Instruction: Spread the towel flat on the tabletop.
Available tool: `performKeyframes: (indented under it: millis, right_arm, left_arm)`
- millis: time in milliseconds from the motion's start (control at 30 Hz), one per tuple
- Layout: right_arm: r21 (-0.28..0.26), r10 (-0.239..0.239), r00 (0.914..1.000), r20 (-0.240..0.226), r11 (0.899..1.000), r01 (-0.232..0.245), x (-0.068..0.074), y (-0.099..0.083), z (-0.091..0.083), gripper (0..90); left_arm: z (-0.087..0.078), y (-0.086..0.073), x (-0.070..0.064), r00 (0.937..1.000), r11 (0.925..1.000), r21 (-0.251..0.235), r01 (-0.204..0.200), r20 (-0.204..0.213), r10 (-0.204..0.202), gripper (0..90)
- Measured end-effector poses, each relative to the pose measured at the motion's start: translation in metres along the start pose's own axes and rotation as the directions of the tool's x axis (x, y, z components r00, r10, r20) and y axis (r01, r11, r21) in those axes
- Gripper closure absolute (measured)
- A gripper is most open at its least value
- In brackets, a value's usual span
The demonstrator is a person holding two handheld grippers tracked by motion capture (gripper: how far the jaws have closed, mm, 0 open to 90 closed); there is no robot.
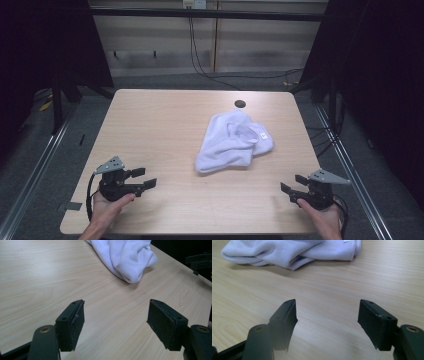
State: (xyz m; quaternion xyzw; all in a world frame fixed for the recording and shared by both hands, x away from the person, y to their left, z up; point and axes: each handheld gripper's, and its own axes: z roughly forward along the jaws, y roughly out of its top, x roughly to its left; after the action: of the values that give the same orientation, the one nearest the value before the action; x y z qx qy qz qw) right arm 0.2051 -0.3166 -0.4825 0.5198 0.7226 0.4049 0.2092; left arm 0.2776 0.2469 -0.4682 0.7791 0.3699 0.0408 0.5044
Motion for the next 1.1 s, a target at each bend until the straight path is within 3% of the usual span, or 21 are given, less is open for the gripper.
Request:
performKeyframes:
  millis: [33, 67, 100, 233, 333, 433, 467, 500, 533, 600, 833, 867, 967, 1100]
  right_arm:
    - [0.0, 0.0, 1.0, 0.0, 1.0, 0.0, 0.0, 0.0, 0.0, 30.9]
    - [0.01, -0.001, 0.9997, 0.024, 1.0, 0.0, 0.002, 0.001, 0.003, 22.7]
    - [0.017, -0.013, 0.9993, 0.034, 1.0, 0.013, 0.003, 0.001, 0.004, 21.8]
    - [0.026, -0.022, 0.9997, 0.004, 0.999, 0.022, 0.009, 0.004, 0.009, 22.4]
    - [0.017, -0.058, 0.9976, -0.039, 0.998, 0.059, 0.019, 0.016, 0.021, 25.0]
    - [0.022, -0.063, 0.9949, -0.078, 0.998, 0.065, 0.025, 0.021, 0.027, 27.8]
    - [0.039, -0.087, 0.9904, -0.107, 0.995, 0.092, 0.03, 0.025, 0.033, 28.2]
    - [0.039, -0.087, 0.9904, -0.107, 0.995, 0.092, 0.03, 0.025, 0.033, 28.2]
    - [0.059, -0.089, 0.9861, -0.141, 0.993, 0.098, 0.034, 0.029, 0.04, 27.4]
    - [0.078, -0.119, 0.9819, -0.148, 0.988, 0.131, 0.038, 0.035, 0.044, 26.2]
    - [0.008, -0.108, 0.9766, -0.186, 0.994, 0.112, 0.038, 0.064, 0.054, 27.8]
    - [-0.007, -0.115, 0.9759, -0.186, 0.993, 0.116, 0.037, 0.078, 0.063, 26.7]
    - [-0.011, -0.106, 0.9723, -0.209, 0.994, 0.106, 0.032, 0.094, 0.082, 23.6]
    - [0.024, -0.131, 0.9697, -0.206, 0.99, 0.139, 0.029, 0.114, 0.111, 23.2]
  left_arm:
    - [0.0, 0.0, 0.0, 1.0, 1.0, 0.0, 0.0, 0.0, 0.0, 29.5]
    - [0.002, 0.001, 0.001, 1.0, 1.0, 0.004, 0.0, 0.003, 0.0, 29.5]
    - [0.004, 0.002, 0.003, 0.9999, 0.9999, 0.013, -0.009, 0.004, 0.009, 29.5]
    - [0.01, 0.002, 0.008, 0.9999, 0.9993, 0.036, -0.004, -0.015, 0.005, 29.1]
    - [0.012, 0.002, 0.009, 0.9999, 0.9988, 0.05, -0.001, -0.016, 0.001, 29.0]
    - [0.011, 0.002, 0.008, 0.9999, 0.999, 0.046, -0.003, -0.014, 0.004, 29.0]
    - [0.009, 0.001, 0.008, 0.9999, 0.9989, 0.048, -0.002, -0.011, 0.003, 29.0]
    - [0.009, 0.001, 0.008, 0.9999, 0.9989, 0.048, -0.002, -0.011, 0.003, 28.9]
    - [0.007, 0.0, 0.007, 0.9999, 0.9988, 0.049, -0.009, -0.009, 0.009, 28.7]
    - [0.005, -0.001, 0.006, 0.9998, 0.9989, 0.044, -0.014, -0.013, 0.014, 28.6]
    - [0.002, -0.002, 0.006, 1.0, 0.9995, 0.032, -0.009, 0.0, 0.009, 29.1]
    - [0.005, -0.001, 0.007, 1.0, 0.9994, 0.035, -0.005, 0.004, 0.005, 29.0]
    - [0.006, 0.0, 0.007, 1.0, 0.9994, 0.033, -0.008, 0.006, 0.008, 29.0]
    - [0.011, 0.004, 0.009, 0.9996, 0.9988, 0.043, -0.024, 0.015, 0.023, 28.9]
